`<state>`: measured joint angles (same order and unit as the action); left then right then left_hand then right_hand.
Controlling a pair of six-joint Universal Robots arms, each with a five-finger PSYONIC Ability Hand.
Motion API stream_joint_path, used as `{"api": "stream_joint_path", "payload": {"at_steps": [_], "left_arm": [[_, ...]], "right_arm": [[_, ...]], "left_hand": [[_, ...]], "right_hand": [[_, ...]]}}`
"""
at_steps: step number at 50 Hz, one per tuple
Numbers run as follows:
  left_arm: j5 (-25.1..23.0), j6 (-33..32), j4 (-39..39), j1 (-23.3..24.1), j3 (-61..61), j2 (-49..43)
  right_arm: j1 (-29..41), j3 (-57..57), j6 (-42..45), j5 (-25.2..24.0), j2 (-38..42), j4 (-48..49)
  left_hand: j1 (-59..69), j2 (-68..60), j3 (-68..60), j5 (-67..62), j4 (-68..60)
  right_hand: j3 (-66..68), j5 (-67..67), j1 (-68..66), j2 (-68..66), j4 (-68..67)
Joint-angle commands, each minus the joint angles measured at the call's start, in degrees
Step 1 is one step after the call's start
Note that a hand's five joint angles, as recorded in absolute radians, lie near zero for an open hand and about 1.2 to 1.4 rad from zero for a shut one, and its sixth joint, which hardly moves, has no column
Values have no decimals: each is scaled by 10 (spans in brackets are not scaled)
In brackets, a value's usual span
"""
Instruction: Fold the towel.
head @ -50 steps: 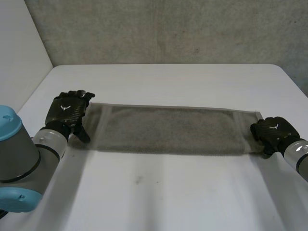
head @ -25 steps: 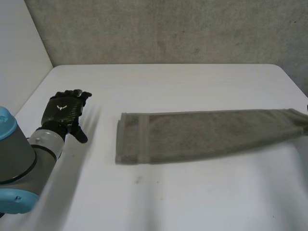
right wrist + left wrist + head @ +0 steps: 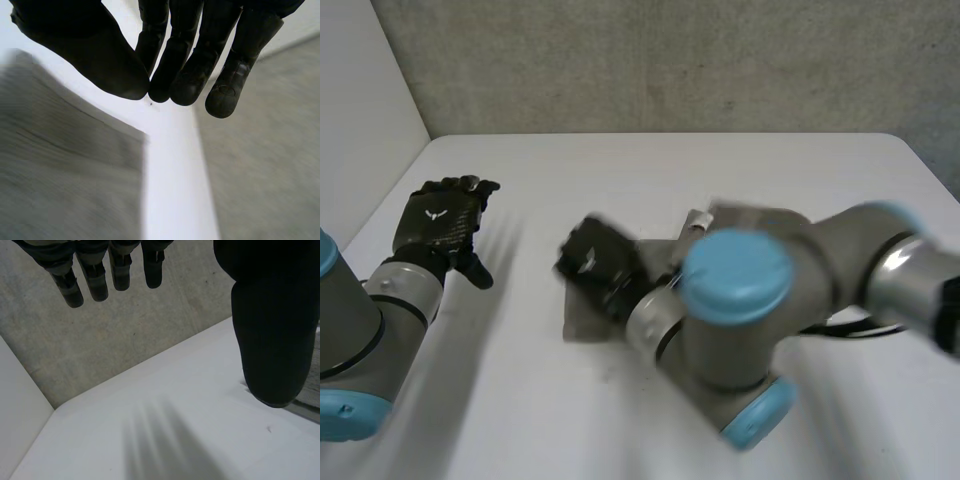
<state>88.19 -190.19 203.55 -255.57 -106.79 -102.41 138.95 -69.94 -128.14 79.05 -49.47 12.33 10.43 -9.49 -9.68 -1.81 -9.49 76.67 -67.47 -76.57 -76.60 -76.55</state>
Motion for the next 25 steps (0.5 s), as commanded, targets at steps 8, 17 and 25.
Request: {"api": "stream_joint_path", "payload": {"at_steps": [8,17,25], "left_arm": [[0,0,0,1,-5,0],[0,0,1,3,-7,0],[0,-1,19,5,-15,0]], "right_arm": [[10,-33,7,0,-20,-5],[-68,-55,-76,59,-74,3],[-141,2,-321,94,-48,-40]], "left_hand": [[-4,-5,-3,18,-5],[-4,-5,-3,18,-5],[-4,-5,-3,18,-5]], "right_hand": [[-123,131,122,122,122],[-634,642,633,633,633],[-582,590,581,581,581]]}}
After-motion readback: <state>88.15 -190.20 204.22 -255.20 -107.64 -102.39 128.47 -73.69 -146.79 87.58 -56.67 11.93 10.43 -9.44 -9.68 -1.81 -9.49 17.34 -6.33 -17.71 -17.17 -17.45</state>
